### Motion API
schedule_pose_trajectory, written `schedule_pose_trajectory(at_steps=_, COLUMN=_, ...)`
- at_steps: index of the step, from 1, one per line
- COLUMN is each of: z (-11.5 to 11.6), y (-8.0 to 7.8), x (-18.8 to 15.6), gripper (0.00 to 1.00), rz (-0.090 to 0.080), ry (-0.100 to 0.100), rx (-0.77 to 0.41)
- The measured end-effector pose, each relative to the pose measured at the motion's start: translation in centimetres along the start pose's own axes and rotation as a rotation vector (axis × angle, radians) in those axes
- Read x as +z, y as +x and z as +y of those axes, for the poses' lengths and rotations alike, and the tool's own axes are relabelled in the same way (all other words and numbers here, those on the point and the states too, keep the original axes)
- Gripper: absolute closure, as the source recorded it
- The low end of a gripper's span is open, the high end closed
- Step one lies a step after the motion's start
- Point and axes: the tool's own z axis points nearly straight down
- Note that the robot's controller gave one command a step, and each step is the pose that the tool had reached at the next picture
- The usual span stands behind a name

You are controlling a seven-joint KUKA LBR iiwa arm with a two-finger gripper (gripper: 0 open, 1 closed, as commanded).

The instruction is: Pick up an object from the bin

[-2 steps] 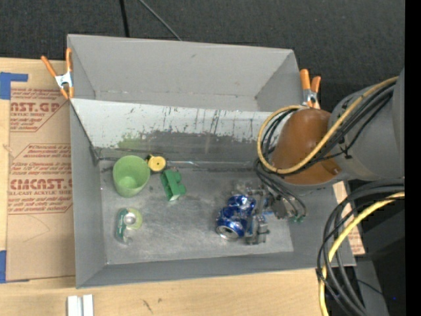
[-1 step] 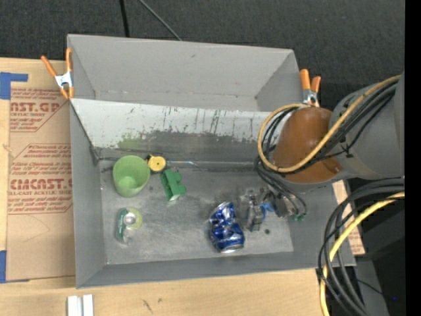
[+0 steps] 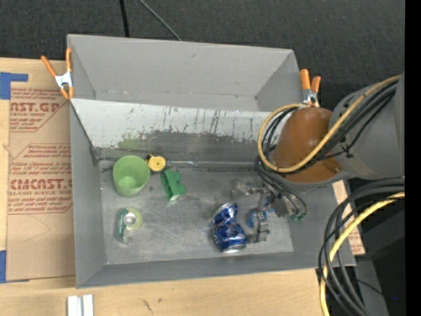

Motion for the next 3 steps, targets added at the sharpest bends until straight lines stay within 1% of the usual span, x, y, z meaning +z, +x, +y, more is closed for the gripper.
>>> schedule_pose_trajectory(at_steps=1, z=6.71, y=1.88, x=-0.37, gripper=0.00, rz=-0.010, ry=-0.001, rx=-0.416)
schedule_pose_trajectory(at_steps=2, z=6.57, y=2.10, x=-0.24, gripper=1.00, rz=-0.001, ry=-0.001, rx=-0.414)
schedule_pose_trajectory(at_steps=3, z=6.56, y=2.08, x=-0.25, gripper=0.00, rz=-0.001, ry=-0.001, rx=-0.414)
